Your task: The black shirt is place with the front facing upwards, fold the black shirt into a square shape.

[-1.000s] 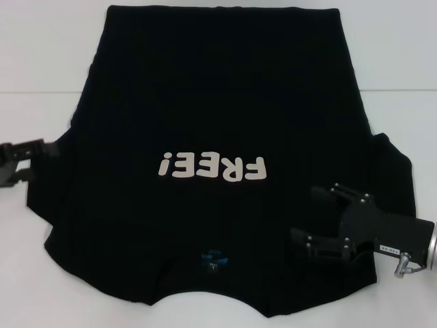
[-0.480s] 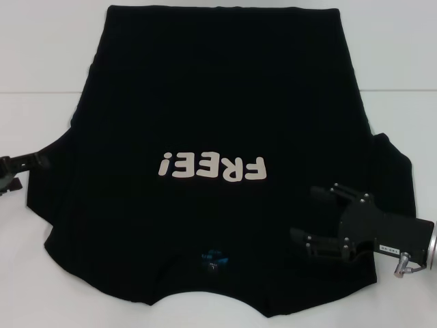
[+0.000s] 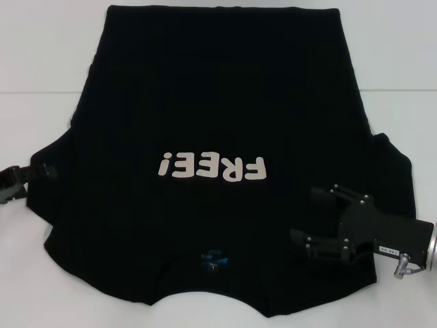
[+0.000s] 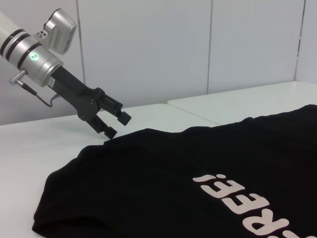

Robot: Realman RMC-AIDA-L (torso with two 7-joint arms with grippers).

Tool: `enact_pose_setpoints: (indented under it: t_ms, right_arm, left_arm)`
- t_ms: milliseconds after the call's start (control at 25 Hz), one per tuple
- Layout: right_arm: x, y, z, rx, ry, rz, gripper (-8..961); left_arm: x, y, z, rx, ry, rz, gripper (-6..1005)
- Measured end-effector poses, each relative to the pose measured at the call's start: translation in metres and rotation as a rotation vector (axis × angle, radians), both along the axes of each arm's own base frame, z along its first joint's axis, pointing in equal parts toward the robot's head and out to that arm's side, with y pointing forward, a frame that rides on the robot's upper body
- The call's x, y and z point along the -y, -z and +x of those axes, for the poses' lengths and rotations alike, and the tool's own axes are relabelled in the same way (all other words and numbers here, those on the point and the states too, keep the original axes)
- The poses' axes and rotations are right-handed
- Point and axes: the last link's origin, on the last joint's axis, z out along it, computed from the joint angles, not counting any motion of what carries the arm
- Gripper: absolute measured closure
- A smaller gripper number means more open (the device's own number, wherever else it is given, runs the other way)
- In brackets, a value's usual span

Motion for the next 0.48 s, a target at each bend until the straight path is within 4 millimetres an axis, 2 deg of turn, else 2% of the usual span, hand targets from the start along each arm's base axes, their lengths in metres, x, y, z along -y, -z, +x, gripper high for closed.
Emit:
enact_pose_setpoints:
  t_ms: [480]
  right_arm:
    - [0.0001,0.0002,-0.0001,0.000,0.000,-0.001,9]
  left_arm:
    - [0.0040,0.0022,-0.0037,0.001,-0.015,0.002,48]
